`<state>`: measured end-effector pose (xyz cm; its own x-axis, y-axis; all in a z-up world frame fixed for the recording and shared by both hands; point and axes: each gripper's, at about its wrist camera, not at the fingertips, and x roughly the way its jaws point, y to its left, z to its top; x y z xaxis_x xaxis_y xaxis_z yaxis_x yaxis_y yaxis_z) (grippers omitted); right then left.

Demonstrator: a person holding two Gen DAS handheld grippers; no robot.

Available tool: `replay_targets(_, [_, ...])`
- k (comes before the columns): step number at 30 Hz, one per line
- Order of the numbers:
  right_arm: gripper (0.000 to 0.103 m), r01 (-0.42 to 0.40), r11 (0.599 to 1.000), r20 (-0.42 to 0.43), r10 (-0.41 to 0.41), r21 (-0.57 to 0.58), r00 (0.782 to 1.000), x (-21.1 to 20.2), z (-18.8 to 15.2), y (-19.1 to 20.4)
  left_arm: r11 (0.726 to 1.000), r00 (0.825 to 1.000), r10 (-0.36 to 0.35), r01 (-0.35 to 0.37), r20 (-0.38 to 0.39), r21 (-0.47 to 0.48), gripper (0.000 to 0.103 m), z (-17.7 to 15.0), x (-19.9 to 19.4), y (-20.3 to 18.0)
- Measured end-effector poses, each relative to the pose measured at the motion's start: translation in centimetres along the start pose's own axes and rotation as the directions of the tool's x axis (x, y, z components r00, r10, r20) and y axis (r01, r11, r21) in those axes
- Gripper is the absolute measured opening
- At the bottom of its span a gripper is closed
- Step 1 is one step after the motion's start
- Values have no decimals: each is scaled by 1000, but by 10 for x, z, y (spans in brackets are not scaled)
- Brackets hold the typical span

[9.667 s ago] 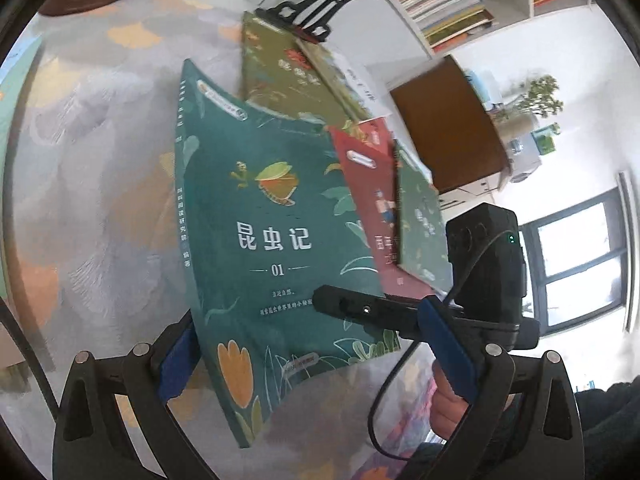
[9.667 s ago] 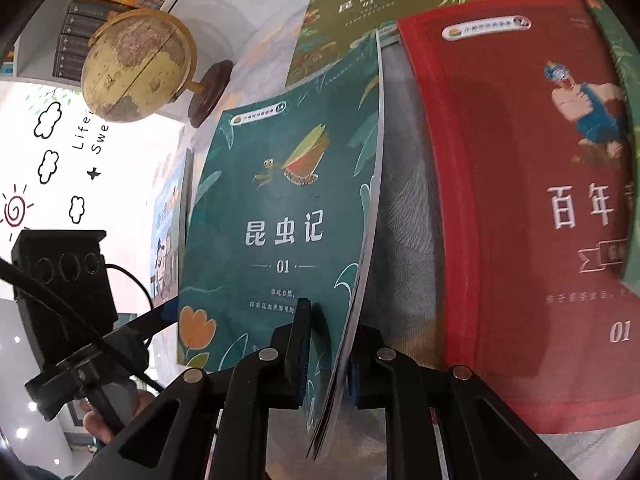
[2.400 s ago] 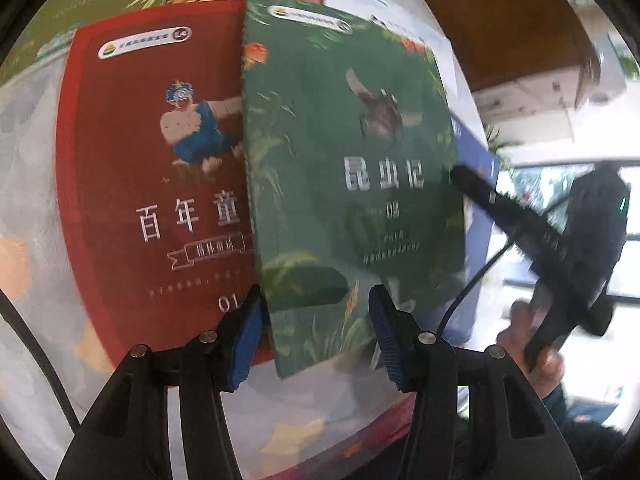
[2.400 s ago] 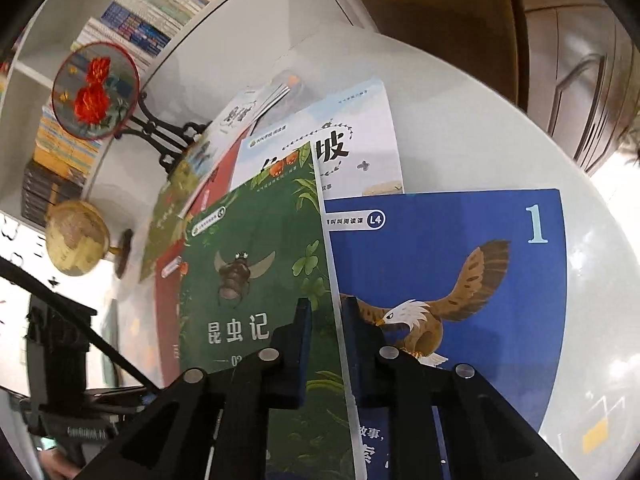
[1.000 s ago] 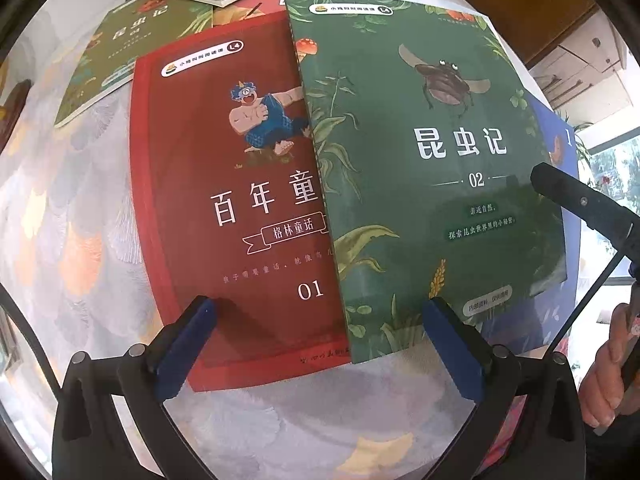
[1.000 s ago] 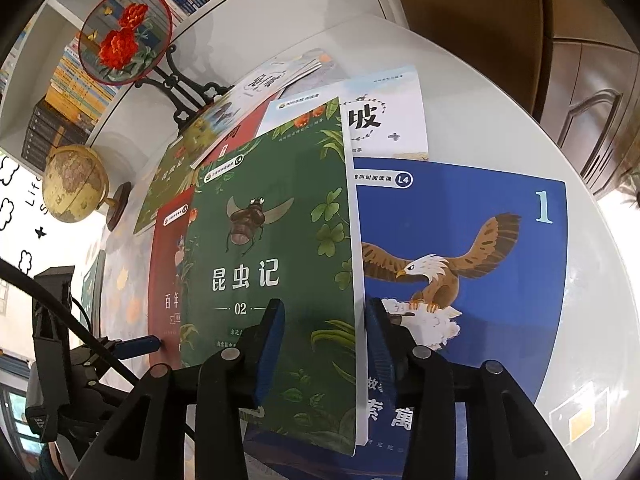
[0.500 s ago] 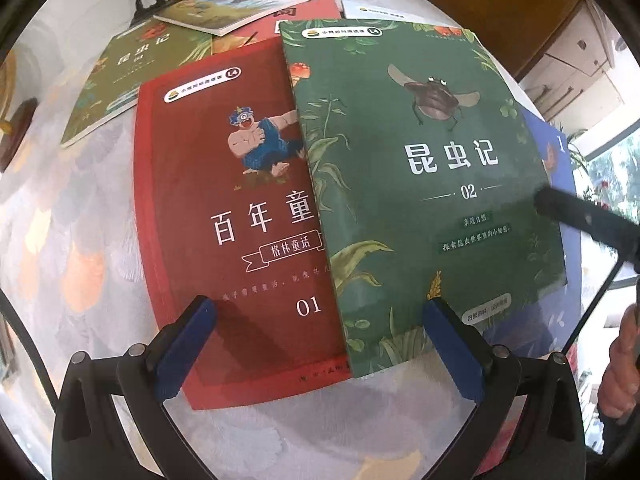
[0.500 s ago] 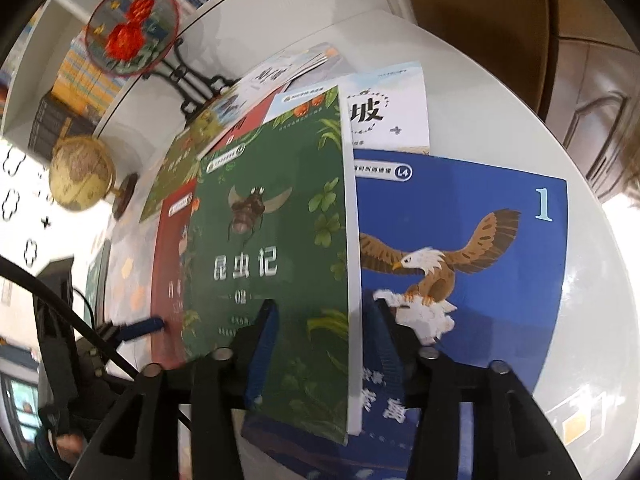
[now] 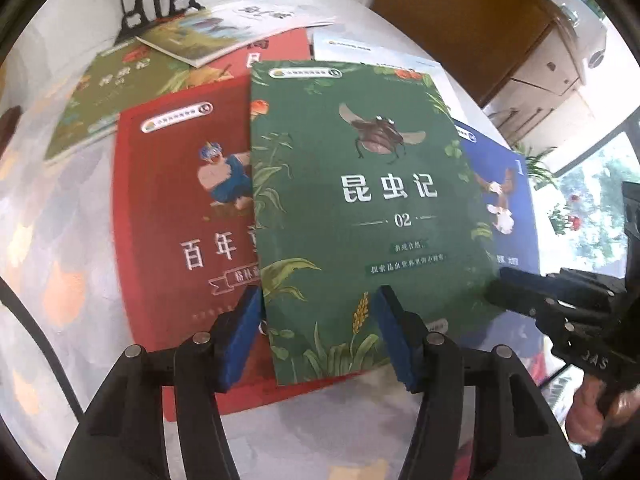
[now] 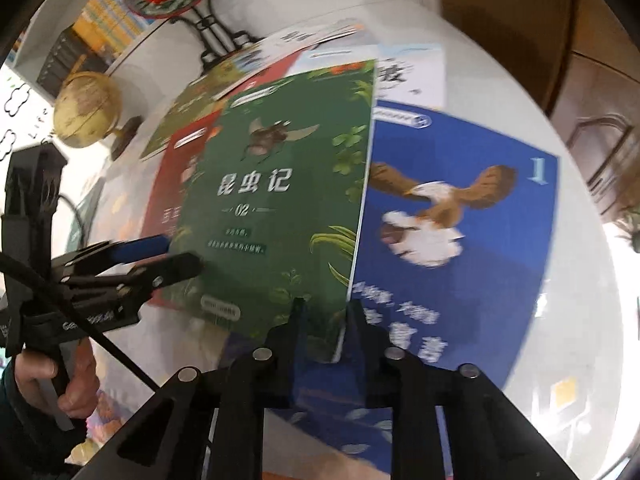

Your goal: Organize books

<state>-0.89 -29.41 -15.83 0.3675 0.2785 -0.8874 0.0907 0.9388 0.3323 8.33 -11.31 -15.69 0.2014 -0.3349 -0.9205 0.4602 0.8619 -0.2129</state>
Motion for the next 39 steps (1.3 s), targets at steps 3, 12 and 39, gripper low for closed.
replay_targets(3, [19,-30,998,15,29,48,999,-2,1,-7,986,990,-139,142,37,-90,52,1,-10,19])
replay_targets(12, [19,-209,952,55,201,226,978,-4,-2,-45,898,910,-378,405,170,-170,48,13,-28,33])
replay_targets(39, [16,-435,833,168,401,343,900,-3,24,-56,842,878,-477,472,46,-261,11,25,-1,14])
